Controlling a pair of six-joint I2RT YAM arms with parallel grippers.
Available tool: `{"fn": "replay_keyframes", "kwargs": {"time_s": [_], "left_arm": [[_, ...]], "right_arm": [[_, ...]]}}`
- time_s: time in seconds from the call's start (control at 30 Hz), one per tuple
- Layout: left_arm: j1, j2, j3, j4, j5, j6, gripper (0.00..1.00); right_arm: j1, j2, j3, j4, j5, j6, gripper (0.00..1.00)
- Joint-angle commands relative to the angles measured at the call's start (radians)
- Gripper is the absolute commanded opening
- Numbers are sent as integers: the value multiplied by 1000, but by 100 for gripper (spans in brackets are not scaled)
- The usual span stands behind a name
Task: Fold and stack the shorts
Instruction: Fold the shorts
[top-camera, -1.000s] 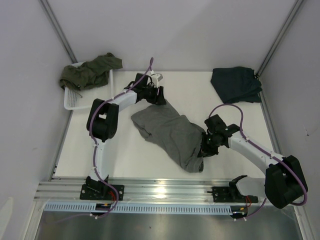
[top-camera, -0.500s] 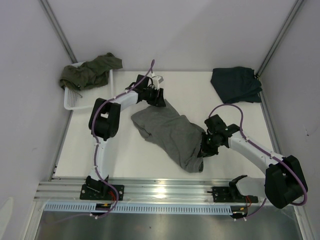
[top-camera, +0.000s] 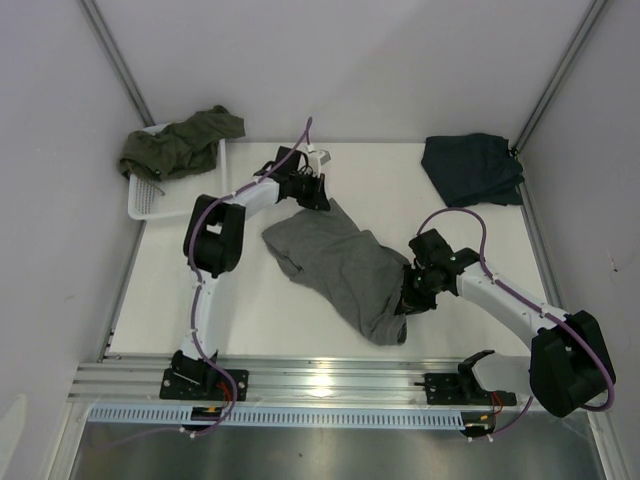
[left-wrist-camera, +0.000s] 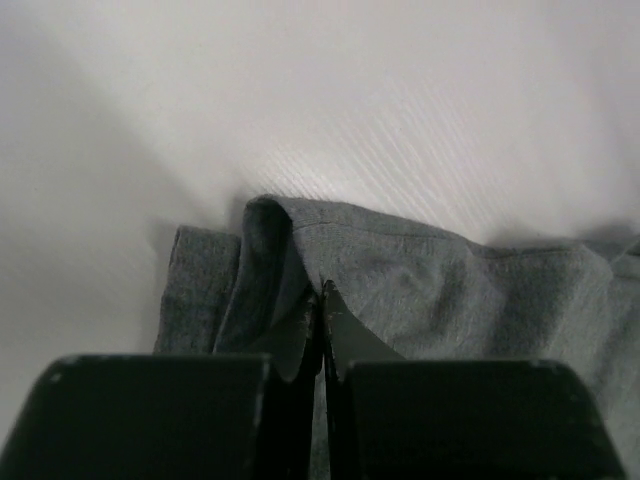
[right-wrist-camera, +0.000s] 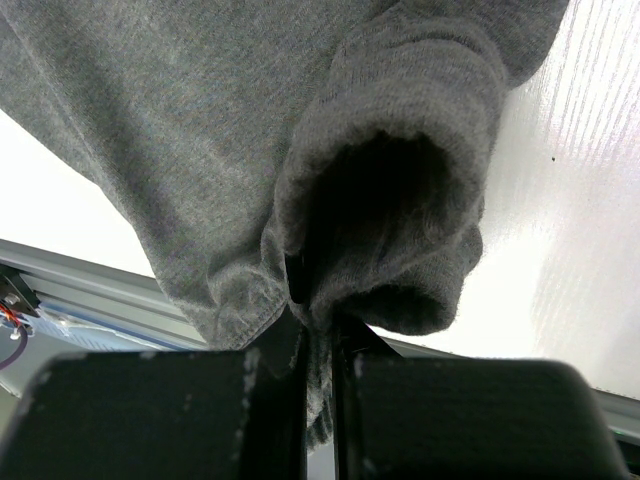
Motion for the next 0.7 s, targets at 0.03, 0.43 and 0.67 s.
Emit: {"fn": "replay_keyframes", "kwargs": {"time_s": [0.03, 0.43, 0.67], "left_arm": [[-3, 36, 88, -15, 34, 10, 0], [19, 107, 241, -50, -64, -76, 0], [26, 119, 251, -44, -125, -115, 0]], "right_arm": [[9, -17, -6, -1, -26, 2, 0], [23, -61, -42, -9, -23, 27, 0], [36, -92, -79, -13, -13, 42, 0]]}}
